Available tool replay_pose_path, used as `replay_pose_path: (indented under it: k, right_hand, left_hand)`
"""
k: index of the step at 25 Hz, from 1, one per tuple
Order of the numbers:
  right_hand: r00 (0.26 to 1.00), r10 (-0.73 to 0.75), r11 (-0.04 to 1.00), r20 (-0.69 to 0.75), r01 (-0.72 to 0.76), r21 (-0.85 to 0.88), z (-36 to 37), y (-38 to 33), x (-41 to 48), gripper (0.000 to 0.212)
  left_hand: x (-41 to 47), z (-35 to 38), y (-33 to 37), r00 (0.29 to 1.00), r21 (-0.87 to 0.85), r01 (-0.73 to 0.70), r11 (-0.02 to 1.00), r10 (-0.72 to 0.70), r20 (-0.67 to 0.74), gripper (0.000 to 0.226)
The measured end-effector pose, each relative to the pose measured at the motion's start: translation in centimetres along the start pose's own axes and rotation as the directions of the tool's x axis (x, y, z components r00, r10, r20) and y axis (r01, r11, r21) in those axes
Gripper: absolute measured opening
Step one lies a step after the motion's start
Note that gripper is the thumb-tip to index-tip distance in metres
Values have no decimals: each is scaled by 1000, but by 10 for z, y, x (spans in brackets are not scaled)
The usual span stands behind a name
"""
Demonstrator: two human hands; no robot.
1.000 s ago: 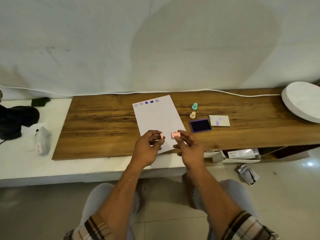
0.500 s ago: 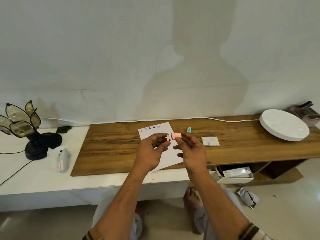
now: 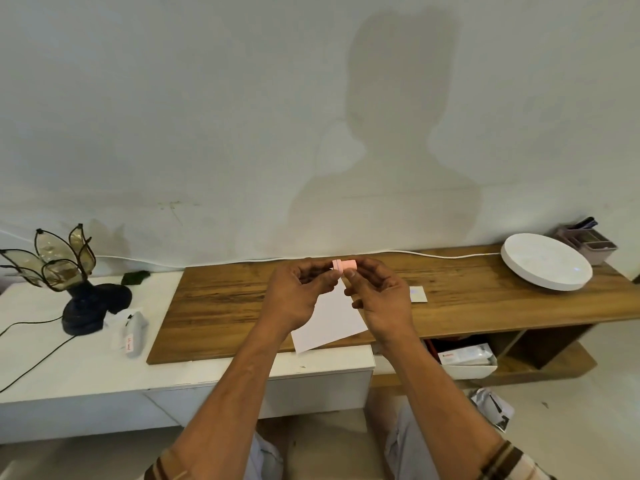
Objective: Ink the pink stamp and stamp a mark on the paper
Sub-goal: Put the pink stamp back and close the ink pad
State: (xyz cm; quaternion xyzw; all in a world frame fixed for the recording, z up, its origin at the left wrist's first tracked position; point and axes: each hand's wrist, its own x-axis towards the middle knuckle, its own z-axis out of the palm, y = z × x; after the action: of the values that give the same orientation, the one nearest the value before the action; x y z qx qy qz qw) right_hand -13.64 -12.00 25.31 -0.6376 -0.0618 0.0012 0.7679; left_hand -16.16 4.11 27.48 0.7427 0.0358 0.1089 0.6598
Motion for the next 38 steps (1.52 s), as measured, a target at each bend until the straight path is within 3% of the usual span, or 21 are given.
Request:
replay_pose_path:
  k: [8, 11, 17, 20, 23, 27, 32, 35, 38]
  right_hand:
    - [989, 145, 983, -22, -142, 113, -7, -11, -2, 30]
    - [981, 188, 978, -56, -181, 107, -11, 0, 2, 25]
    - [965, 120, 990, -233, -135, -51, -28, 42, 36, 17]
    - [954, 101, 978, -284, -148, -149, -45, 73, 61, 19]
    - [947, 105, 942, -303, -192, -276, -69, 104, 97, 20]
    - [946, 34, 778, -321, -227, -586, -111, 147, 154, 25]
    - [964, 32, 401, -263, -254, -880, -136, 195, 212, 32]
    - [983, -7, 336, -181, -169, -927, -137, 214, 233, 30]
    - [992, -17, 318, -127, -115, -941, -133, 222, 249, 28]
  left_hand:
    - [-2, 6, 9, 975, 308, -209, 928, 224, -12, 25]
    - [0, 13, -2, 970, 415, -219, 883, 242, -2, 34]
    - [23, 31, -54, 995, 531, -84, 843, 41, 91, 80]
    - [44, 38, -91, 991, 721, 2, 693, -98, 91, 88]
    - [73, 50, -131, 966, 840, 0, 543, -216, 140, 88]
    - [112, 76, -176, 932, 909, -56, 414, -304, 195, 84]
    - [151, 119, -229, 915, 912, -31, 409, -355, 190, 76]
    - [164, 136, -257, 903, 864, 62, 500, -397, 165, 70]
    - [168, 140, -276, 925, 837, 95, 539, -359, 127, 79]
